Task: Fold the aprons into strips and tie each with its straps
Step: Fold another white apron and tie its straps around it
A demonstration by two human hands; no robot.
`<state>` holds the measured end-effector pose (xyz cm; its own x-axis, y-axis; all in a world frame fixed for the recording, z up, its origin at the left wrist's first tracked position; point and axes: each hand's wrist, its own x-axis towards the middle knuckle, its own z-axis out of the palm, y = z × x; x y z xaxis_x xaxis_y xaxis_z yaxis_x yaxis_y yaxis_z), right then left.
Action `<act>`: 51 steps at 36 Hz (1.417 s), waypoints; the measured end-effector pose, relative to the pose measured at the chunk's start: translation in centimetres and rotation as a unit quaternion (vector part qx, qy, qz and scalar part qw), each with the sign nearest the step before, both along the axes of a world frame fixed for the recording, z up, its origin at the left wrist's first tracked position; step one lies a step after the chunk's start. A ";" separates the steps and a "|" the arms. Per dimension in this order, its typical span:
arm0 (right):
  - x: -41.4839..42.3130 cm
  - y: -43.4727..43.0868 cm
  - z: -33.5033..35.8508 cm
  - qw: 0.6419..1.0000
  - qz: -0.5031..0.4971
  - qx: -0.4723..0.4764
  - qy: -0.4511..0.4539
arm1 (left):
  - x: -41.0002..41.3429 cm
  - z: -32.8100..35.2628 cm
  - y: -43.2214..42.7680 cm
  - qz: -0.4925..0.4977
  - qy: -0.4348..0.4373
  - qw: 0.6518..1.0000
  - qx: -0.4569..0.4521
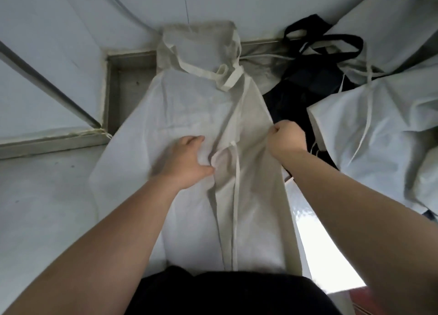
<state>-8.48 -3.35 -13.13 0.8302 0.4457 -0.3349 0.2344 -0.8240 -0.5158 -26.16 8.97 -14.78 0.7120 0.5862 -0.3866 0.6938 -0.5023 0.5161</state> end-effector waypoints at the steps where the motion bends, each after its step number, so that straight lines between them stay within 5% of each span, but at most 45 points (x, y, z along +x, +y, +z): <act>1: 0.8 -0.5 0.1 1.000 -0.024 0.012 0.001 | 0.2 -0.2 -0.1 0.007 -0.006 1.000 0.012; 8: 2.6 -2.1 -0.4 0.999 -0.016 -0.009 0.036 | 2.6 -1.9 0.1 0.024 -0.008 0.995 0.094; 14: 0.4 -2.8 -0.4 0.994 0.093 0.001 0.055 | 4.2 -2.0 1.1 0.046 0.023 0.997 0.060; 22: 1.6 -5.3 -1.8 0.991 0.133 -0.017 -0.021 | 3.0 -1.4 0.0 0.018 0.135 0.984 0.117; 25: 1.3 -6.1 -1.8 0.989 0.147 -0.006 -0.002 | 3.4 -0.8 -2.2 0.059 0.049 0.983 0.169; 28: 1.1 -6.5 -1.9 0.991 0.120 0.025 0.052 | 4.6 -0.5 -4.1 0.071 -0.047 0.993 0.079; 38: 2.5 -6.3 -2.2 0.985 0.165 0.039 0.035 | 7.9 -1.2 -3.0 0.040 -0.019 0.990 0.134; 41: 2.9 -6.2 -2.3 0.979 0.202 0.019 0.005 | 8.9 -1.6 -2.4 0.116 -0.045 0.979 0.160; 45: 3.3 -5.6 -2.7 0.975 0.221 -0.011 -0.010 | 9.2 -1.5 -0.5 0.302 -0.045 0.950 0.057; 51: 3.3 -5.8 -2.9 0.969 0.239 -0.057 -0.011 | 7.8 -1.8 0.8 0.387 -0.077 0.919 -0.022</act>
